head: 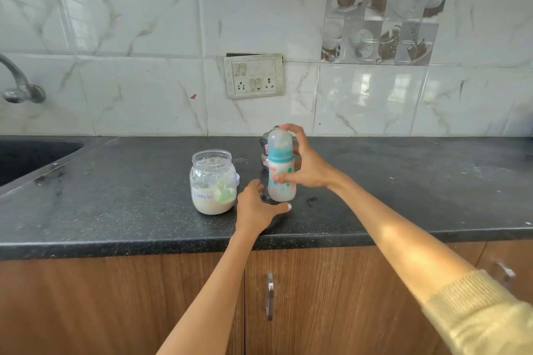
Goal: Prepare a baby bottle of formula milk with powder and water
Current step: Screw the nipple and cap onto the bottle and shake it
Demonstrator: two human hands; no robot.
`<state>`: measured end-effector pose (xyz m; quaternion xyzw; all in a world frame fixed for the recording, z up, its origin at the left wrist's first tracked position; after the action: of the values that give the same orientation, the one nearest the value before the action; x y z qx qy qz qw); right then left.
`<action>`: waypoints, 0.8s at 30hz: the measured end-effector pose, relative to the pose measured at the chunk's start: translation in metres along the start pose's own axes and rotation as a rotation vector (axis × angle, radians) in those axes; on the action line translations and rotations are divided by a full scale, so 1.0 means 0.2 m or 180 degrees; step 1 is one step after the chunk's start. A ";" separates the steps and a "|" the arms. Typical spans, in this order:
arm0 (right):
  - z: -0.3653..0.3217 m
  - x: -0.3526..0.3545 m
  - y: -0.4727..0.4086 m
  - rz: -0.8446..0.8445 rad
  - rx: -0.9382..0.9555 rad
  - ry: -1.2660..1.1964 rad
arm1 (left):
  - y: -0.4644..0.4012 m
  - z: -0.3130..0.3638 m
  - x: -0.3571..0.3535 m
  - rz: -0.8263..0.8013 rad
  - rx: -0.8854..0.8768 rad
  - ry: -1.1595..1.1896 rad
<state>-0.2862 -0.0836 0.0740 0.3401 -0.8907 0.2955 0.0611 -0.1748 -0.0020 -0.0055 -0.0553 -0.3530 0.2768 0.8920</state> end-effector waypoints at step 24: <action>0.08 0.00 0.03 -0.0021 -0.0413 -0.0360 | 0.00 0.01 0.00 0.0111 -0.0279 -0.0027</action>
<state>-0.2885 -0.0876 0.0581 0.3545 -0.9088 0.2173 0.0336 -0.1761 -0.0018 -0.0045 -0.0993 -0.3676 0.2767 0.8823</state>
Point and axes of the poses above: each hand's wrist, its own y-axis away from the middle knuckle, its own x-axis out of the back of the hand, z = x × y, the point moved 4 cm from there along -y, towards the middle knuckle, and after that the axes turned 15 degrees about -y, right-handed, at the moved point
